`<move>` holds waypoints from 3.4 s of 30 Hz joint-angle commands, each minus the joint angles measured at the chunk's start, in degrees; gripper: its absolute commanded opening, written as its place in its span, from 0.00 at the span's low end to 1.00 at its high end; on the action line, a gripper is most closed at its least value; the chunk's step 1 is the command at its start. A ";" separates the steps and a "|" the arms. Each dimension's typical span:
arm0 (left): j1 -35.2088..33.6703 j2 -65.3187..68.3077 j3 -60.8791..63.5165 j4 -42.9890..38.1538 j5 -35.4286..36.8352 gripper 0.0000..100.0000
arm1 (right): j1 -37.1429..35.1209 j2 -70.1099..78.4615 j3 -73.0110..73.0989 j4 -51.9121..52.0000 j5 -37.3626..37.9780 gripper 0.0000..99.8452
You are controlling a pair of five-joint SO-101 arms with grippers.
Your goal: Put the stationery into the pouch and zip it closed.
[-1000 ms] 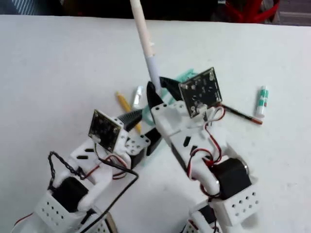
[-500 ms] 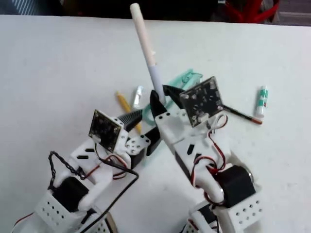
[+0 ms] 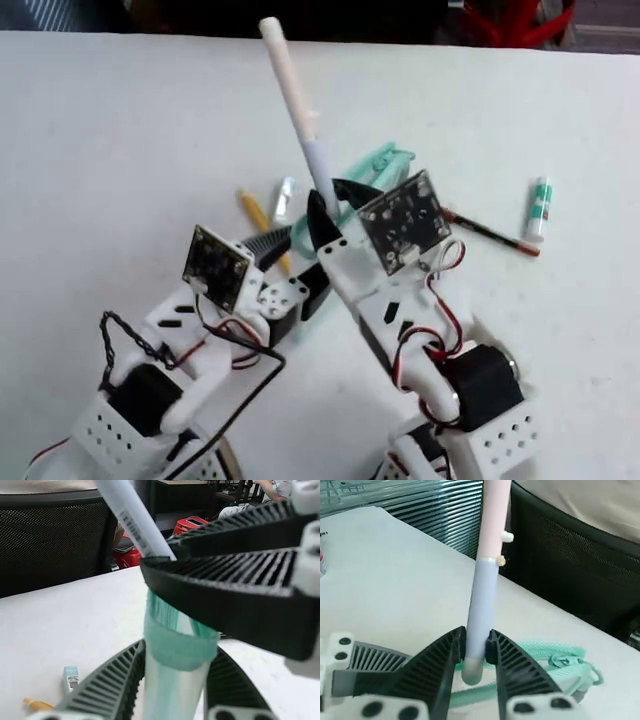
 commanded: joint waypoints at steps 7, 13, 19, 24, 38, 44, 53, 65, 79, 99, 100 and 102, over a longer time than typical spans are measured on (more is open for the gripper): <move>-0.31 0.31 -1.67 0.79 0.97 0.21 | 0.31 4.97 4.31 -4.09 2.29 0.02; -0.31 0.31 -2.02 1.85 1.14 0.22 | 0.31 -2.77 4.31 4.62 2.46 0.02; -0.31 0.31 -2.02 1.67 1.05 0.22 | 0.22 -5.32 4.31 9.63 10.20 0.03; -0.31 0.31 -1.93 1.67 0.88 0.22 | -0.04 -5.32 4.31 11.21 10.11 0.17; -0.31 0.31 -1.76 1.93 0.62 0.19 | 4.97 -10.77 1.67 10.68 10.02 0.04; -0.13 0.31 -2.02 1.49 0.53 0.06 | 12.97 -19.03 5.36 10.42 7.03 0.04; -2.51 -8.31 -10.11 6.07 0.35 0.02 | 23.87 -26.33 10.73 10.68 1.58 0.04; -24.75 -21.85 -25.05 12.66 -16.79 0.02 | 24.66 -27.74 19.60 7.96 -0.97 0.04; -49.27 8.40 -24.97 -7.82 -24.44 0.02 | 22.20 -27.74 38.42 -4.97 -0.97 0.04; -50.59 50.86 -5.71 -54.42 -15.03 0.02 | 18.24 -27.74 41.76 -5.14 -0.88 0.04; -49.80 50.95 -5.01 -54.07 -14.33 0.02 | 18.24 -27.74 41.76 -5.14 -0.88 0.04; -47.60 49.80 -3.34 -51.69 -13.89 0.02 | 18.07 -27.74 41.76 -5.14 -0.79 0.04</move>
